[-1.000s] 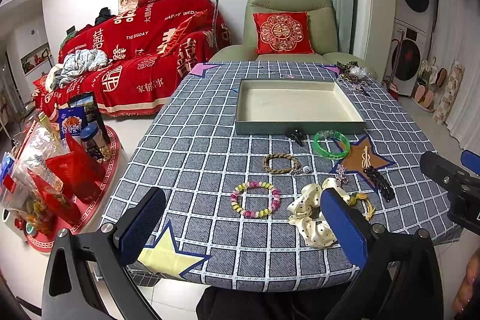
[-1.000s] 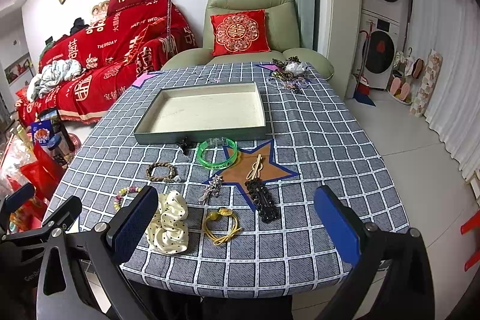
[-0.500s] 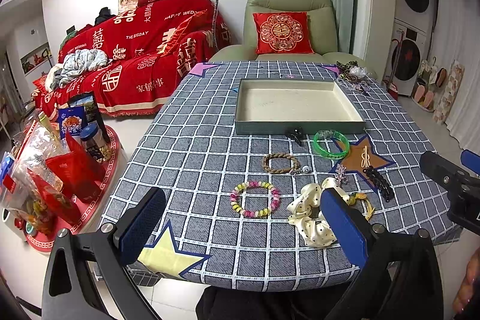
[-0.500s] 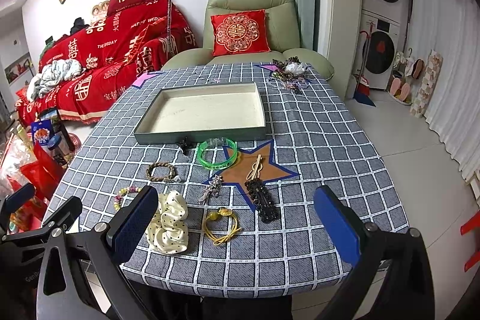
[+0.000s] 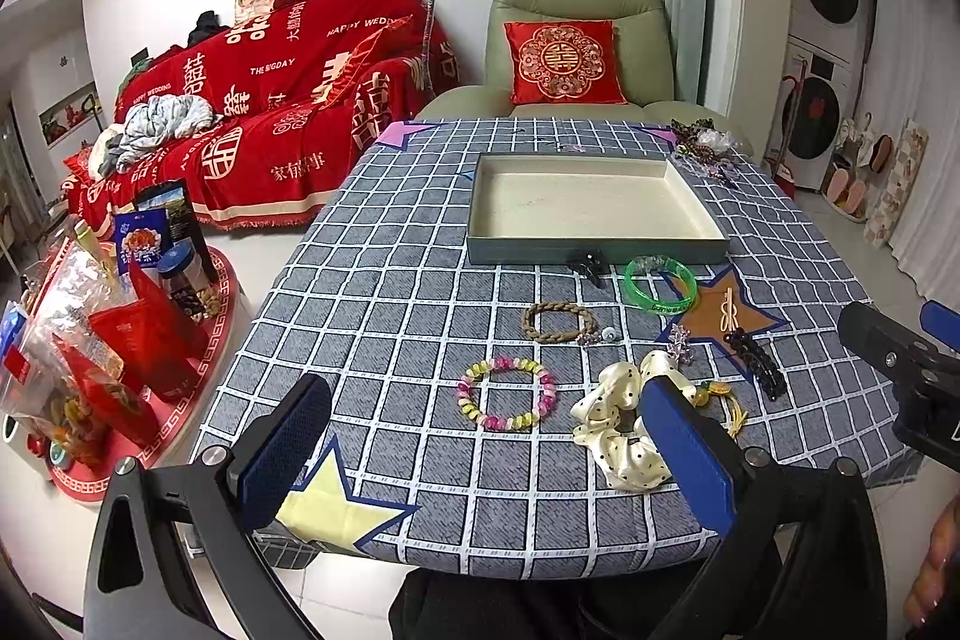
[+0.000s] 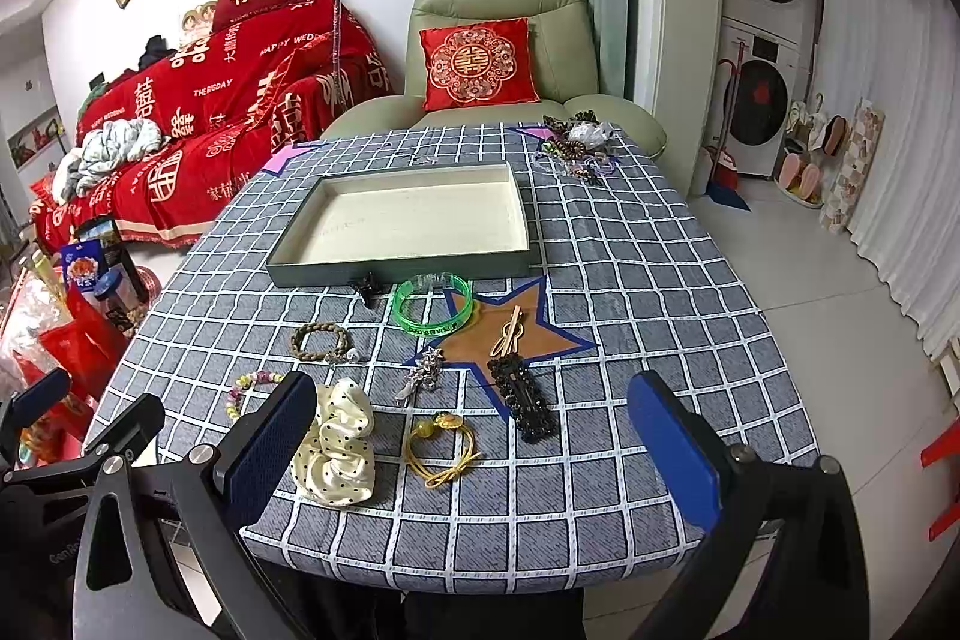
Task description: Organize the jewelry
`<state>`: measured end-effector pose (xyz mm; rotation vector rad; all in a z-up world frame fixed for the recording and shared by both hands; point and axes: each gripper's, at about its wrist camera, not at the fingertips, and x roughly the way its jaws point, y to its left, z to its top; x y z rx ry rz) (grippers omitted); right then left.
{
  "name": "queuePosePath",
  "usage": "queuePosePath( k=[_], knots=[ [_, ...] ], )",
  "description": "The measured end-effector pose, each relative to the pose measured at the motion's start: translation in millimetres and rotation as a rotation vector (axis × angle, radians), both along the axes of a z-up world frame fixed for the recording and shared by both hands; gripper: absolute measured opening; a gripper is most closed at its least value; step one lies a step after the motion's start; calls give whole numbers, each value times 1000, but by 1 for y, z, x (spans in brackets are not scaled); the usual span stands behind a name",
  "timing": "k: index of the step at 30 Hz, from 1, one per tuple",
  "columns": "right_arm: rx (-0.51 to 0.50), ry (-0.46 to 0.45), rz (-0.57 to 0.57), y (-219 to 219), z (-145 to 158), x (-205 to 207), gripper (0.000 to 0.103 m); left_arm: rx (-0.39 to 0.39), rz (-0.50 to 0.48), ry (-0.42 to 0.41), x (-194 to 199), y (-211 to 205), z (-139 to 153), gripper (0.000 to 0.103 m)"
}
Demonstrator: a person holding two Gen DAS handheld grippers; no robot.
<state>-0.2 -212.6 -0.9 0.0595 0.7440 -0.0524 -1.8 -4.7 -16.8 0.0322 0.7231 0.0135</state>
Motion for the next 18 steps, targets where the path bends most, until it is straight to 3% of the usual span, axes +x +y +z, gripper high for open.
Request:
queuePosePath(
  k=[18],
  knots=[
    [2,2,-1,-1,-1,-1,103,1,0,6,0,0,0,103]
  ],
)
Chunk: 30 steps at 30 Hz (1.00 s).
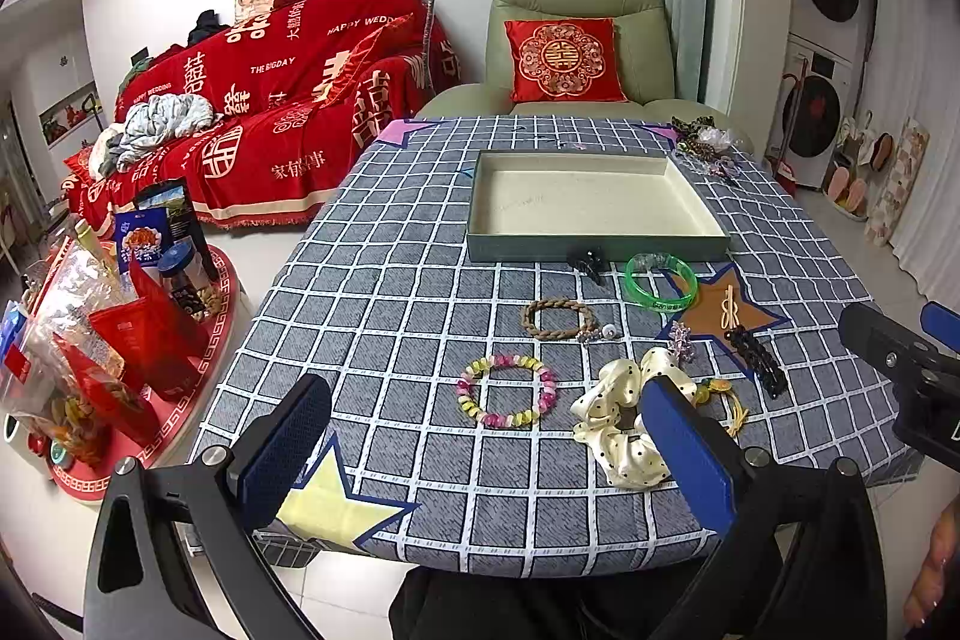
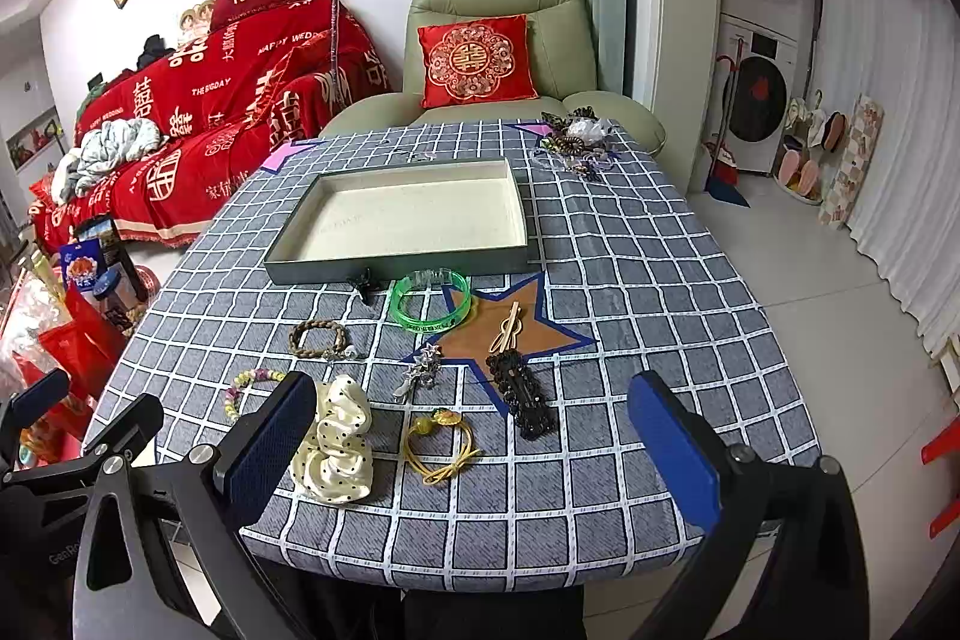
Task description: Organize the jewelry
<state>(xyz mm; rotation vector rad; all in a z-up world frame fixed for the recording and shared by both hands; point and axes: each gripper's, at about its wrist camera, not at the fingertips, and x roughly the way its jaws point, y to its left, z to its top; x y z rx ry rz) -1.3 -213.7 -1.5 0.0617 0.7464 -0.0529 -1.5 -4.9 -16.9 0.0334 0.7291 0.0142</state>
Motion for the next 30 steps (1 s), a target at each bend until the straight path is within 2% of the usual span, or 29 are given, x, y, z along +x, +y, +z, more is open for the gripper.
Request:
queuePosePath(
  k=[20,26,30],
  knots=[
    [0,7,-5,-3,-5,0,103,3,-2,12,0,0,-1,103],
    [6,30,-9,-8,-13,3,103,-9,-31,48,6,-3,-9,103],
    [13,60,-23,-18,-19,10,103,-46,-66,94,14,-7,-20,103]
  ],
)
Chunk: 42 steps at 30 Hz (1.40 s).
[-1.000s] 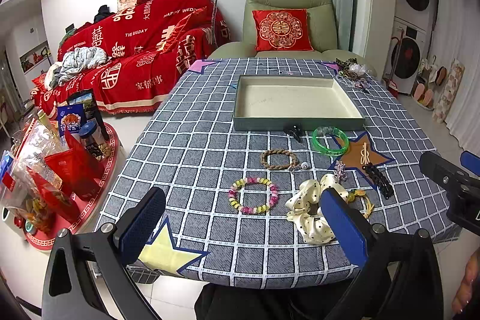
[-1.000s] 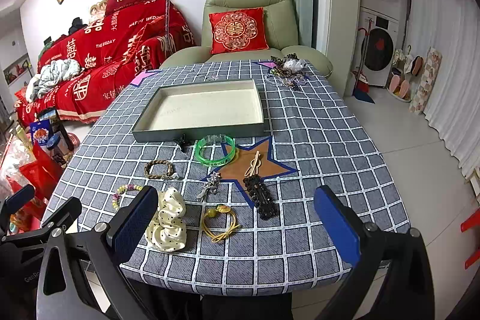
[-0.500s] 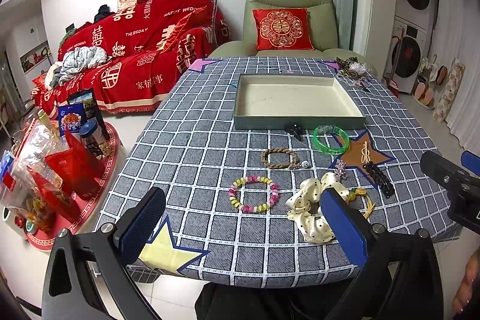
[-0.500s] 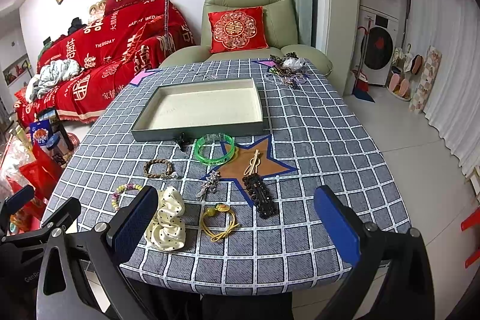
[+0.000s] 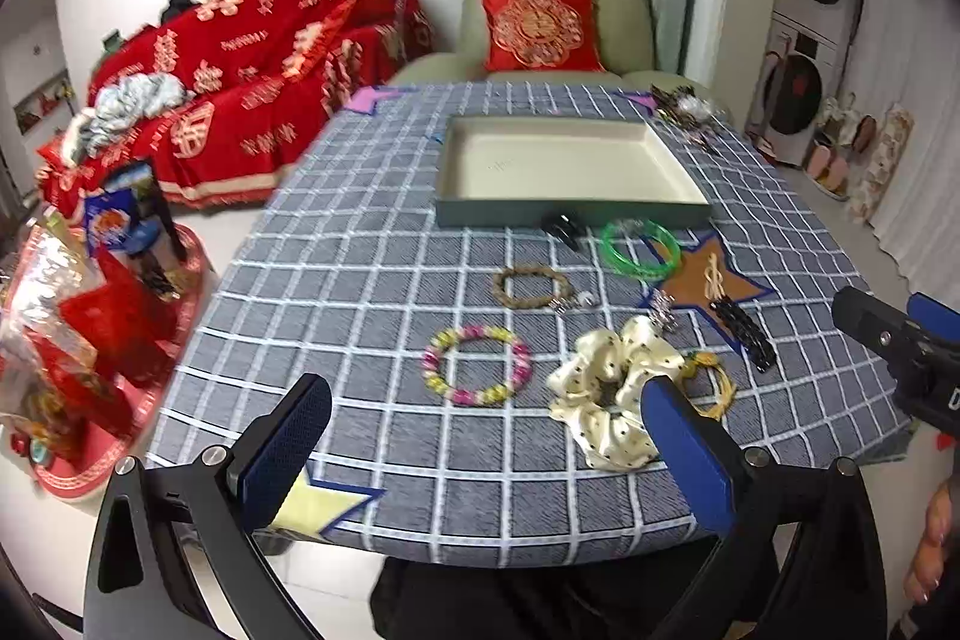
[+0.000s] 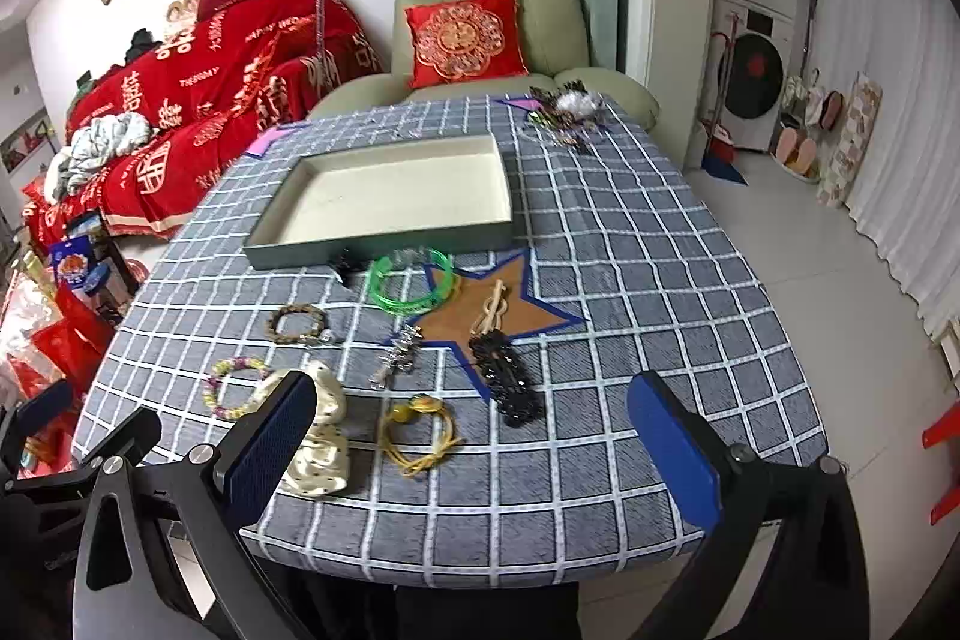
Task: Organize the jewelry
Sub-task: 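Grasp the polka-dot scrunchie with the left tool while the right tool grasps the black beaded clip, then carry scrunchie and black clip into the tray and open both tools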
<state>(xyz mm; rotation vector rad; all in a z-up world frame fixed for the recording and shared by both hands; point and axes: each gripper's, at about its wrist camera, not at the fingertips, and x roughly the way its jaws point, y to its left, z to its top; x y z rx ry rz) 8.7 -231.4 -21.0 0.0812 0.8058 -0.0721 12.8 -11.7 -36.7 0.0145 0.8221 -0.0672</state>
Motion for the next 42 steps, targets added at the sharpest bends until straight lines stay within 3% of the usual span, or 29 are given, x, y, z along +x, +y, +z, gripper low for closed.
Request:
queuePosePath(
  k=[9,20,22,26,30,32,33,35,36,38,42],
  knots=[
    [-8,126,-25,-29,-36,23,103,-94,-134,104,32,-12,-37,103],
    [37,262,26,-45,-82,70,103,-83,-288,121,59,-38,-59,99],
    [50,276,33,-46,-88,76,99,-76,-316,129,62,-45,-61,84],
    [50,316,42,-44,-101,90,91,-67,-355,160,67,-56,-70,83],
    [11,340,57,-38,-111,98,80,-57,-390,158,68,-64,-73,72],
    [-47,347,65,-32,-112,100,75,-56,-399,159,68,-66,-74,57],
    [-48,344,73,-31,-112,100,72,-57,-408,166,68,-67,-75,45],
    [-52,341,83,-28,-111,98,64,-61,-418,173,68,-69,-76,38],
    [-52,339,86,-27,-110,97,60,-59,-426,169,67,-70,-76,26],
    [-50,333,89,-24,-108,95,36,-57,-436,162,65,-71,-74,26],
    [-28,334,77,-28,-106,90,36,-83,-427,154,61,-68,-67,23]
  ],
)
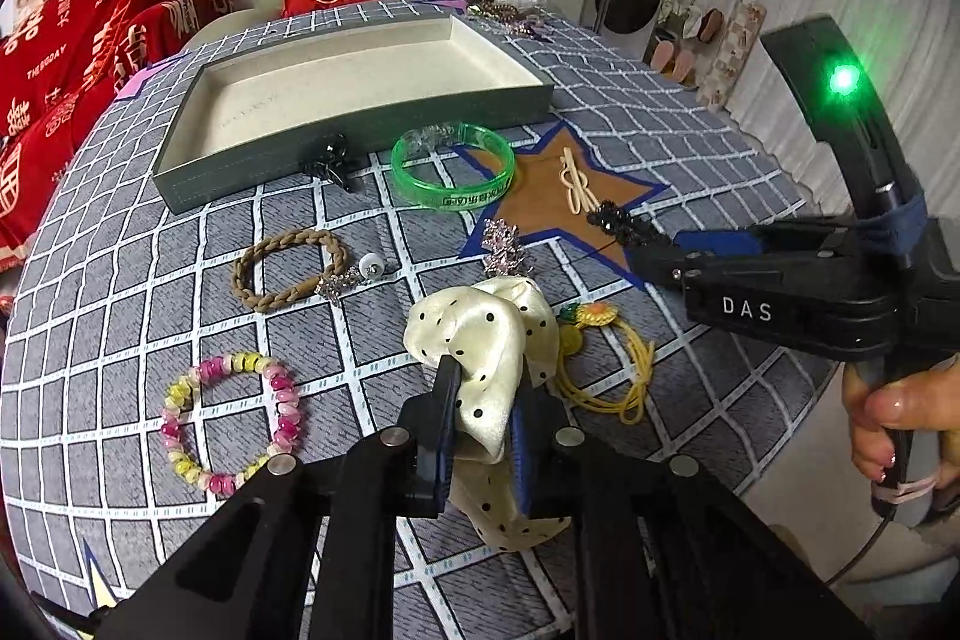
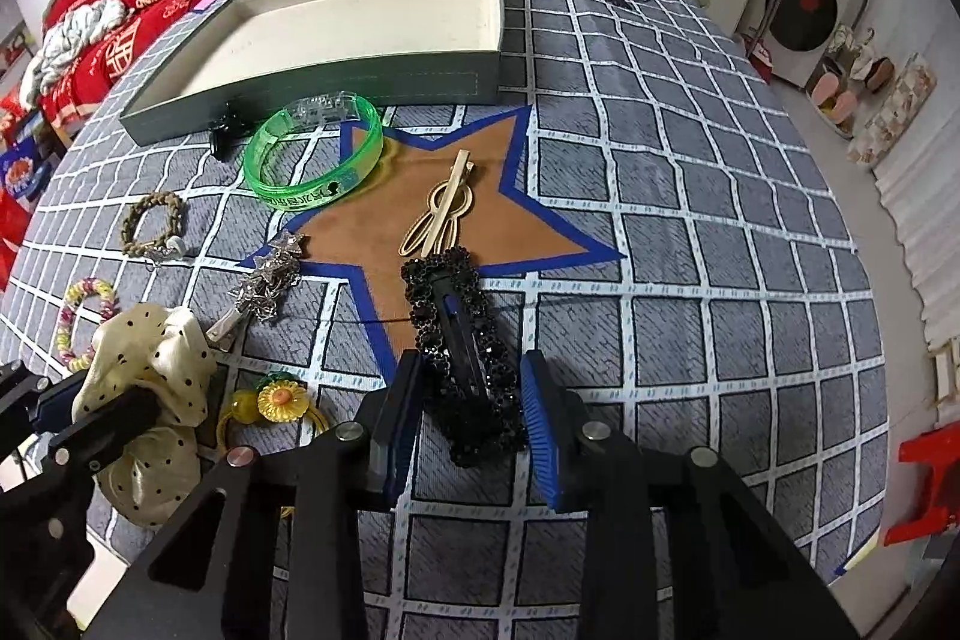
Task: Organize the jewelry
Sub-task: 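Carry scrunchie and black clip into the tray and open both tools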
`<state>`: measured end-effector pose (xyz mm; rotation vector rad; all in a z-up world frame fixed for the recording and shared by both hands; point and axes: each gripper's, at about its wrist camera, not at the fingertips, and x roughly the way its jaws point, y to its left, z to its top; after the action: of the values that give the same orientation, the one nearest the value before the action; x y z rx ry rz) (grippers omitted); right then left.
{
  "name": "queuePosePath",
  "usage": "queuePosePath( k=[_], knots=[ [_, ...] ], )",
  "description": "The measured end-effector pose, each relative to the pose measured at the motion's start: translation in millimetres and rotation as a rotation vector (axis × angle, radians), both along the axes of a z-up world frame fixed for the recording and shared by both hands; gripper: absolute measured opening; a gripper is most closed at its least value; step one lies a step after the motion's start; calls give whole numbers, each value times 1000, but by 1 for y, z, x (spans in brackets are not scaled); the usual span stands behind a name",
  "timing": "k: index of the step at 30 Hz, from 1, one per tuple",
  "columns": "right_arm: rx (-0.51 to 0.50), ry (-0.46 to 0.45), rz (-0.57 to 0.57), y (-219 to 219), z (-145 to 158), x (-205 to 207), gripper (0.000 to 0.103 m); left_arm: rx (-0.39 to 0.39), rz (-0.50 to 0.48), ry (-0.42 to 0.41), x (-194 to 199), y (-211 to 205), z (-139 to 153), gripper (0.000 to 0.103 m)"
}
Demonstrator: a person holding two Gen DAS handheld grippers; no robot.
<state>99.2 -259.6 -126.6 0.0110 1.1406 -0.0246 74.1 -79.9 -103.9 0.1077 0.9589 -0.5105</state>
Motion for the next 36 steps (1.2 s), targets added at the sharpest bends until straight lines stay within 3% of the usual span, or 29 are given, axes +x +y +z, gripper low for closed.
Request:
queuePosePath(
  k=[8,13,19,25,29,36],
  knots=[
    [100,-41,-25,-13,24,-17,36,-65,29,-34,-10,14,31,23],
    [162,-94,-22,-18,56,-13,36,-109,85,-88,1,34,70,23],
    [222,-151,1,-17,94,15,36,-129,148,-126,39,57,115,23],
    [223,-188,36,-10,122,78,36,-94,194,-156,105,64,144,23],
    [233,-192,48,-8,130,128,36,-78,212,-130,160,57,141,23],
    [250,-171,47,3,108,214,36,-33,258,-46,247,36,89,23]
  ],
)
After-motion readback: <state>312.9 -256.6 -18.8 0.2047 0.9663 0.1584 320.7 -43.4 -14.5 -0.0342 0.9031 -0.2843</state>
